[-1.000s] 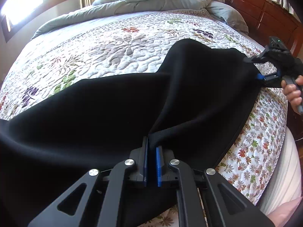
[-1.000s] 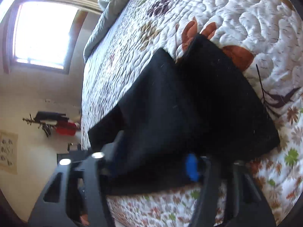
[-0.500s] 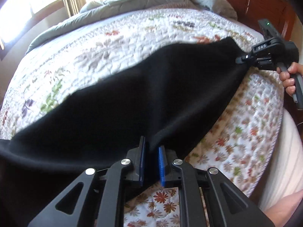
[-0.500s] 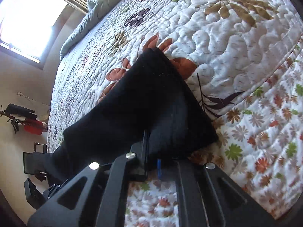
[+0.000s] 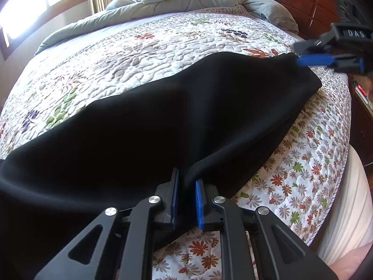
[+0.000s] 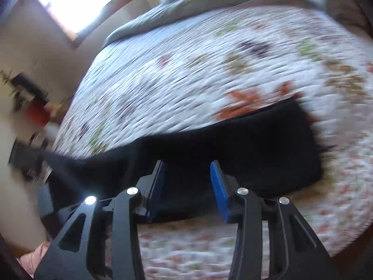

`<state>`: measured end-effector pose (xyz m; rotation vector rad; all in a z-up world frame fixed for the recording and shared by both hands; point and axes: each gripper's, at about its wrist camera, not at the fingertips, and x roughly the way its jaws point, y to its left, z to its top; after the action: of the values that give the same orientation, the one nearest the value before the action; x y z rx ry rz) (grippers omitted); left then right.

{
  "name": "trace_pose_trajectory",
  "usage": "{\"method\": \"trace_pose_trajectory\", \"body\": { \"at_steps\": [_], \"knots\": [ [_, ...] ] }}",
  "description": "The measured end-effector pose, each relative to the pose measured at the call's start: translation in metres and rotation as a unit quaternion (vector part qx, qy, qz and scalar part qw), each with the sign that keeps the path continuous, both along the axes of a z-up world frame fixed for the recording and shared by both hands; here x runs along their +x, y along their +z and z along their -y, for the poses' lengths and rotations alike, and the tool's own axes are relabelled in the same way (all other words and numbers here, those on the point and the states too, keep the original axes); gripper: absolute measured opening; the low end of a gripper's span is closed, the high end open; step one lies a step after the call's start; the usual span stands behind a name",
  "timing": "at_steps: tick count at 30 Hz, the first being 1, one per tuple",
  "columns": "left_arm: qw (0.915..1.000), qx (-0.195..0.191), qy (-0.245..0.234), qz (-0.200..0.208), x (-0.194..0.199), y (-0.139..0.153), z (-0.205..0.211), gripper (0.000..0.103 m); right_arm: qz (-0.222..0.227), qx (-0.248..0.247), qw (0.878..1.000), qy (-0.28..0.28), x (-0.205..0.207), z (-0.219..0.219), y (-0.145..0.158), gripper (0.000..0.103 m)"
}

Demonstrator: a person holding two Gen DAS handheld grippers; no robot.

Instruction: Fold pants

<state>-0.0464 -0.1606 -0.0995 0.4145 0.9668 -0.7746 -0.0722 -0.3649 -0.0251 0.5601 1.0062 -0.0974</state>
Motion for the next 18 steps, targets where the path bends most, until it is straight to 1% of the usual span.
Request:
{"method": "trace_pose_trajectory", "body": {
  "at_steps": [2, 3, 4, 5, 6, 7, 9, 10, 11, 13, 15, 16, 18],
  "knots": [
    [1.0000, -0.006, 0.005, -0.003, 0.002, 0.000, -0.001, 0.013, -0.035, 0.017, 0.999, 0.029, 0.023, -0.027, -0.025, 0.040],
    [0.9999, -0.008, 0.007, -0.005, 0.002, 0.000, -0.002, 0.013, -0.054, 0.023, 0.998, 0.036, 0.030, -0.034, -0.036, 0.041],
    [0.9998, -0.012, 0.011, -0.009, 0.003, 0.001, -0.003, 0.013, -0.079, 0.025, 0.996, 0.040, 0.036, -0.041, -0.050, 0.042],
    [0.9998, -0.011, 0.013, -0.013, 0.004, 0.002, -0.004, 0.016, -0.091, 0.015, 0.995, 0.040, 0.037, -0.048, -0.059, 0.042],
    [0.9997, -0.012, 0.014, -0.019, 0.005, 0.004, -0.005, 0.017, -0.089, 0.002, 0.995, 0.038, 0.038, -0.054, -0.064, 0.043],
    [0.9995, -0.012, 0.016, -0.023, 0.005, 0.007, -0.006, 0.020, -0.086, -0.001, 0.996, 0.033, 0.038, -0.055, -0.065, 0.043],
    [0.9990, -0.011, 0.038, -0.022, 0.004, 0.021, -0.013, 0.040, -0.086, 0.004, 0.996, 0.026, 0.039, -0.055, -0.065, 0.043],
    [0.9983, -0.016, 0.053, -0.019, 0.005, 0.028, -0.020, 0.062, -0.085, 0.008, 0.996, 0.023, 0.037, -0.051, -0.068, 0.043],
    [0.9972, -0.018, 0.071, -0.016, 0.007, 0.035, -0.027, 0.076, -0.084, 0.013, 0.996, 0.020, 0.036, -0.053, -0.070, 0.043],
    [0.9935, -0.018, 0.111, -0.018, 0.016, 0.049, -0.048, 0.078, -0.081, 0.012, 0.996, 0.020, 0.035, -0.052, -0.071, 0.043],
    [0.9871, -0.021, 0.154, -0.038, 0.034, 0.055, -0.071, 0.080, -0.079, 0.004, 0.997, 0.022, 0.028, -0.052, -0.071, 0.043],
    [0.9802, -0.027, 0.188, -0.057, 0.049, 0.057, -0.086, 0.080, -0.079, -0.001, 0.997, 0.023, 0.026, -0.053, -0.070, 0.043],
    [0.9674, -0.044, 0.233, -0.090, 0.073, 0.058, -0.109, 0.080, -0.079, -0.008, 0.997, 0.024, 0.024, -0.059, -0.067, 0.043]
  ]
}}
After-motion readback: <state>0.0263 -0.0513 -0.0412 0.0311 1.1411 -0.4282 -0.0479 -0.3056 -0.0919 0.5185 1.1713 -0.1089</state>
